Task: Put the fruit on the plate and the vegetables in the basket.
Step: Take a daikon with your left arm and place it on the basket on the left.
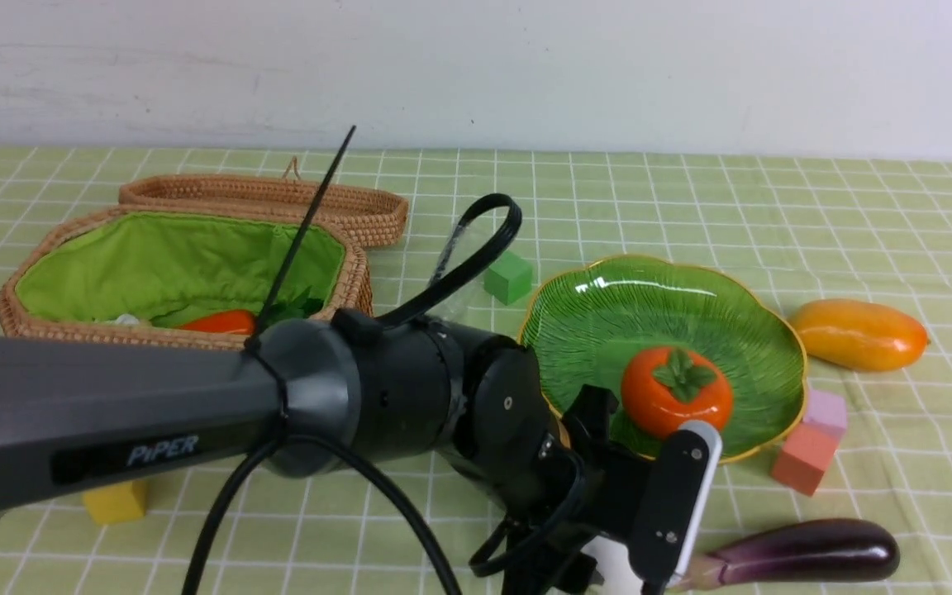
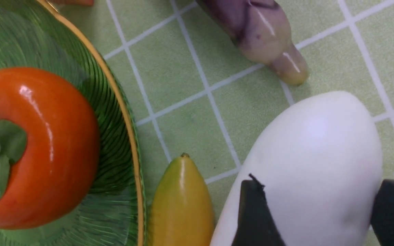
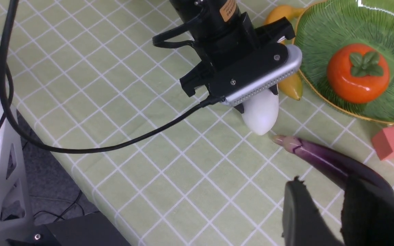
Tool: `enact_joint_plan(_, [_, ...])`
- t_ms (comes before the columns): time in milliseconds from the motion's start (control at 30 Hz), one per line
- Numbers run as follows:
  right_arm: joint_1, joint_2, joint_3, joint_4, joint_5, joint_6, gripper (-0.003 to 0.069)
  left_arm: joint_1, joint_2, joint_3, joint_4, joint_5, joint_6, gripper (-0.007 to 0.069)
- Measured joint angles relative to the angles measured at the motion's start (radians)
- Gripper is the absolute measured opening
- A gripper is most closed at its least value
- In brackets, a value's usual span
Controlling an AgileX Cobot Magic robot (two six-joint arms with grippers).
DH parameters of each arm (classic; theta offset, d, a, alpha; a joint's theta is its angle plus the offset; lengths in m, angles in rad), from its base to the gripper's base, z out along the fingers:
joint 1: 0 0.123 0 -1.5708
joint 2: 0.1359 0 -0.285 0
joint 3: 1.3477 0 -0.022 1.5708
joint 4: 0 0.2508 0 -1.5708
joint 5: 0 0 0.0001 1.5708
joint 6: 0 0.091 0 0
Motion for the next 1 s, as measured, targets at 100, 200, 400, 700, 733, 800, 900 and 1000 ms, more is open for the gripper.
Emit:
enact_joint_plan(100, [0.0,0.0,0.0,-0.002,0.0,0.0,0.0205,0.0,0.0,0.0,-0.001,-0.003,0.009,0.043])
enact_joint_plan(200, [0.0,0.0,0.0,-0.015,0.0,0.0,0.0209,0.0,-0.001,0.001,-0.042,-0.013,0.013,0.0486])
enact_joint_plan(400, [0.0,0.0,0.0,-0.034,0.0,0.0,0.0211,0.0,-0.047,0.004,-0.069,0.021,0.014,0.0631])
enact_joint_plan(700, [0.0,0.0,0.0,-0.033,0.0,0.0,0.0213,0.0,0.019,0.002,0.003,-0.022,0.019,0.0605])
enact_joint_plan(733, [0.0,0.0,0.0,-0.032,0.0,0.0,0.0213,0.0,0.039,0.001,0.026,-0.055,0.019,0.0588])
enact_joint_plan(800, [0.0,0.0,0.0,-0.032,0.0,0.0,0.0213,0.0,0.051,0.001,0.035,-0.055,0.019,0.058])
enact_joint_plan(900, [0.0,0.0,0.0,-0.032,0.0,0.0,0.0213,0.001,0.06,0.001,0.041,-0.062,0.017,0.0563])
enact_joint_plan(1000, [0.0,0.0,0.0,-0.032,0.0,0.0,0.0213,0.001,0.06,0.001,0.042,-0.055,0.017,0.0555])
